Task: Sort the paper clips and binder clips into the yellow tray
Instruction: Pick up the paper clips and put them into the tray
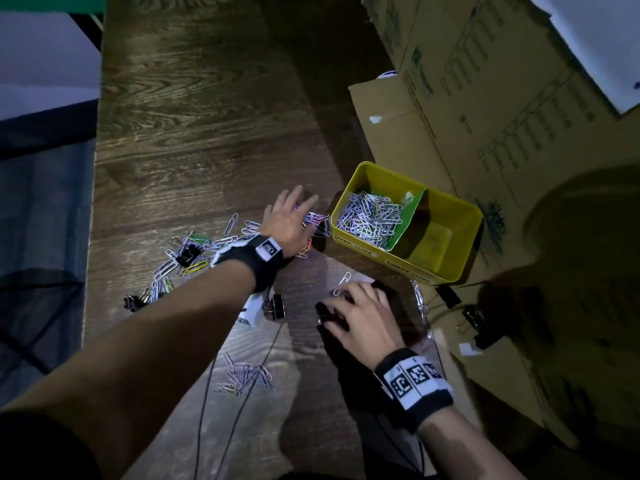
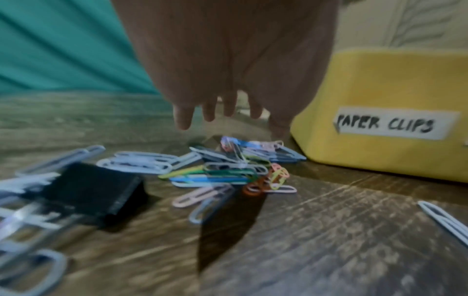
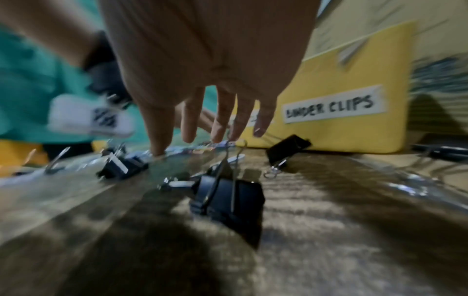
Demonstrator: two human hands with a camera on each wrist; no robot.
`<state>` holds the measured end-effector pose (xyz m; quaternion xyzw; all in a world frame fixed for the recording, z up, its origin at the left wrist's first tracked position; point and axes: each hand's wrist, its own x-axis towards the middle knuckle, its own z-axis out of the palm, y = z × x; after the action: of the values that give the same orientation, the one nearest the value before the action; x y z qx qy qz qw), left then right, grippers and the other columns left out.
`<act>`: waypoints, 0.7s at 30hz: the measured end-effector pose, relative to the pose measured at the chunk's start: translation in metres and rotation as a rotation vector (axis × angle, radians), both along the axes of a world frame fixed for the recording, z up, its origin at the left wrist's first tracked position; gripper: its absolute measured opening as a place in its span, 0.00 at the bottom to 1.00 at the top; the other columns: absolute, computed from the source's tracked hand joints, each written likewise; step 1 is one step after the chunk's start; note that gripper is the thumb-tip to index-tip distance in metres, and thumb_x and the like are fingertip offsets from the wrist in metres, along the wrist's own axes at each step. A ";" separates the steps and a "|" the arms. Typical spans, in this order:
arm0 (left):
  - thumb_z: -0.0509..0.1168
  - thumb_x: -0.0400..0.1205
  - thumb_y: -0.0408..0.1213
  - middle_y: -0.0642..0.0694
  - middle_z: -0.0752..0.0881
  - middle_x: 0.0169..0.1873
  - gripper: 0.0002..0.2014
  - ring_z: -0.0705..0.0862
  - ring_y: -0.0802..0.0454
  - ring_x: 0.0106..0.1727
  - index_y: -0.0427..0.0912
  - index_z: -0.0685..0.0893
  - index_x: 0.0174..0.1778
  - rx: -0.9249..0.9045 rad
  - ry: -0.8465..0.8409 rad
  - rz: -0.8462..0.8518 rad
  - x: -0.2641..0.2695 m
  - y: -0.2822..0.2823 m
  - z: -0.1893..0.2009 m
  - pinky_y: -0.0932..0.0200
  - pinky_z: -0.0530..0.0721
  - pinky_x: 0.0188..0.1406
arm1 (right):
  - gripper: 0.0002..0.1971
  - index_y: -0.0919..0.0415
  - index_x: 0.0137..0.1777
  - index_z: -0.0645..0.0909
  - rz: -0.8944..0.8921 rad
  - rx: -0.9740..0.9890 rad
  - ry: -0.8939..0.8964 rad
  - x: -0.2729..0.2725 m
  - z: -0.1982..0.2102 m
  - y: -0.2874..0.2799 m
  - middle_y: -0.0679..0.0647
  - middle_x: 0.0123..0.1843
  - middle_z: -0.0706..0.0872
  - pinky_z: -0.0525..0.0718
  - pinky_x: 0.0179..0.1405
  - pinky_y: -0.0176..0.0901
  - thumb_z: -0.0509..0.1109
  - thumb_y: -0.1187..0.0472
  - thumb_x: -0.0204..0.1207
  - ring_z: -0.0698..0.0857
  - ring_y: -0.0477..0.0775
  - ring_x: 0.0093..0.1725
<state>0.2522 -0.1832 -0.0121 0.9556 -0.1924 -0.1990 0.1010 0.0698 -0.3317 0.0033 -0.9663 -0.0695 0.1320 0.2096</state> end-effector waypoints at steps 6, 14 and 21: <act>0.48 0.86 0.53 0.48 0.38 0.82 0.29 0.35 0.40 0.81 0.56 0.44 0.81 0.167 0.147 -0.033 -0.027 -0.017 -0.015 0.34 0.43 0.78 | 0.10 0.48 0.45 0.86 -0.077 -0.143 -0.033 -0.009 -0.013 -0.020 0.47 0.46 0.85 0.64 0.52 0.51 0.74 0.52 0.62 0.83 0.56 0.50; 0.45 0.86 0.52 0.46 0.37 0.82 0.29 0.35 0.38 0.81 0.54 0.42 0.81 0.152 0.183 -0.230 -0.103 -0.012 -0.008 0.35 0.45 0.77 | 0.18 0.56 0.41 0.89 -0.247 -0.259 -0.035 -0.017 0.002 -0.053 0.56 0.46 0.88 0.79 0.58 0.57 0.81 0.65 0.47 0.86 0.60 0.49; 0.56 0.81 0.34 0.49 0.31 0.79 0.42 0.30 0.45 0.79 0.56 0.30 0.77 0.134 0.093 -0.249 -0.148 0.042 -0.009 0.38 0.44 0.80 | 0.29 0.63 0.72 0.73 -0.077 -0.058 -0.050 0.002 -0.006 -0.006 0.67 0.73 0.73 0.69 0.74 0.62 0.68 0.66 0.69 0.71 0.66 0.74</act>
<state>0.1040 -0.1412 -0.0210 0.9187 -0.2908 -0.2664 0.0202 0.0721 -0.3381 -0.0023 -0.9769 -0.0335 0.1016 0.1848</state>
